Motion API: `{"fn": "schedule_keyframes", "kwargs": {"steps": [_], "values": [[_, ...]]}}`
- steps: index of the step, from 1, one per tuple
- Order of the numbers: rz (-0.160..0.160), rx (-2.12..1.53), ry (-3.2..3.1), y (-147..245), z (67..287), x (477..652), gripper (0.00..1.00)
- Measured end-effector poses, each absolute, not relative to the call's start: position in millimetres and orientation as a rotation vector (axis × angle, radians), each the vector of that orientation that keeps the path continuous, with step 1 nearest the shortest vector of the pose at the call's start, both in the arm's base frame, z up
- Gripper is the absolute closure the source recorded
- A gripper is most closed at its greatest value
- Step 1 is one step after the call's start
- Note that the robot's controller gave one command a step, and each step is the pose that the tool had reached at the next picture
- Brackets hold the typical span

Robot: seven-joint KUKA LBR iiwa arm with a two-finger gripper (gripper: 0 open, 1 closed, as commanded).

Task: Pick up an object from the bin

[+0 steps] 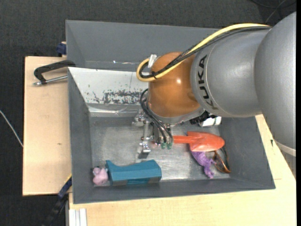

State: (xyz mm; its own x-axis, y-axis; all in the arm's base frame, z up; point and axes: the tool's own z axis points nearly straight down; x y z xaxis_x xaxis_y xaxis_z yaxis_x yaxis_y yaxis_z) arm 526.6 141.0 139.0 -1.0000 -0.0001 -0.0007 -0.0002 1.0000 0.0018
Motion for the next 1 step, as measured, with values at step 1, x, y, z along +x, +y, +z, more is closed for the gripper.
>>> {"fn": "schedule_keyframes", "kwargs": {"steps": [1], "values": [[0.003,-0.176,3.133,96.5,129.6,543.4,0.00]]}}
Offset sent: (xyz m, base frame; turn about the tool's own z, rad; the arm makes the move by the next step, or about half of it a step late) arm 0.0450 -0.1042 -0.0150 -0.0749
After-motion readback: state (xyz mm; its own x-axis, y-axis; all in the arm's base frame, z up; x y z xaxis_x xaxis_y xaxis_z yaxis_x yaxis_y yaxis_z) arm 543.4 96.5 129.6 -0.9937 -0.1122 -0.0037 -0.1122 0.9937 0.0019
